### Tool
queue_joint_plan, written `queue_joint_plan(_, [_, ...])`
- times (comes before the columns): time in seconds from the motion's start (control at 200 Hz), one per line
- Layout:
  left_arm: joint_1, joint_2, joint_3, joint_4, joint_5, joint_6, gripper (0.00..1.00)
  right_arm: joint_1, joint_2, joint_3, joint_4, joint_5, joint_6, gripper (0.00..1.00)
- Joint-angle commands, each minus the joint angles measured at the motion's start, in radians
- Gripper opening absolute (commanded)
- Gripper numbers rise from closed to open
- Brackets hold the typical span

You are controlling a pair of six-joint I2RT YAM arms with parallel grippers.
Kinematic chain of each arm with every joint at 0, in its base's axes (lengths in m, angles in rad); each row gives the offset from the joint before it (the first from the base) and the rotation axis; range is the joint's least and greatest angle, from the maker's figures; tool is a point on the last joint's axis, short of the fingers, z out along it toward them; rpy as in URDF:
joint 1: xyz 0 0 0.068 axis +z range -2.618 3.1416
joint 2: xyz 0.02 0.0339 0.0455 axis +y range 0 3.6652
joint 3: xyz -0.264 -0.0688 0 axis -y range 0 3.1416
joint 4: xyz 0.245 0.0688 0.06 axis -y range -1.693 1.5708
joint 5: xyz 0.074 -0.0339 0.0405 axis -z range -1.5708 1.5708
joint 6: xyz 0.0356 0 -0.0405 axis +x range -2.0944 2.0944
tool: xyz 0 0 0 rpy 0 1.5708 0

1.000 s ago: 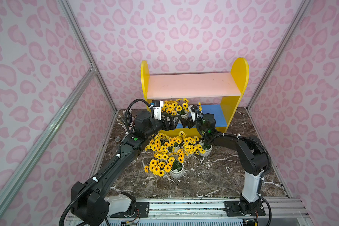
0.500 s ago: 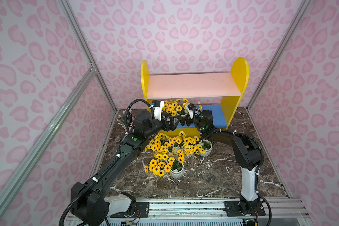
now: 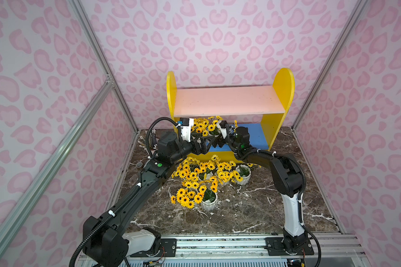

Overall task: Take the sunflower pots off the shelves
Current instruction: Pick up the sunflower pot from the shelf.

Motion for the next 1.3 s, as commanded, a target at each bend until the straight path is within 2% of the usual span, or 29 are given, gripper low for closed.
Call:
queue_joint_plan(0.0, [0.001,-0.006,0.000,0.041,0.005,0.002,0.98,0.001,0.007,0.006,-0.015,-0.014,-0.033,0.80])
queue_joint_plan(0.105, [0.001,-0.010,0.000,0.042,0.006,0.002,0.98,-0.001,0.001,-0.004,-0.013,-0.016,-0.033,0.63])
queue_joint_plan(0.26, [0.001,-0.013,0.002,0.041,0.007,0.002,0.98,-0.006,-0.018,-0.021,-0.010,-0.009,-0.026,0.19])
queue_joint_plan(0.36, [0.002,-0.014,0.000,0.041,0.004,0.003,0.98,-0.011,-0.044,-0.050,0.033,0.013,0.009,0.00])
queue_joint_plan(0.48, [0.001,-0.011,0.000,0.043,0.016,-0.002,0.98,-0.028,-0.089,-0.096,0.118,0.055,0.073,0.00])
queue_joint_plan(0.71, [0.000,-0.005,0.000,0.050,0.035,-0.008,0.98,-0.071,-0.188,-0.295,0.315,0.112,0.189,0.00])
queue_joint_plan(1.295, [-0.016,-0.017,-0.004,0.069,0.064,-0.005,0.98,-0.043,-0.443,-0.496,0.305,0.244,0.137,0.00])
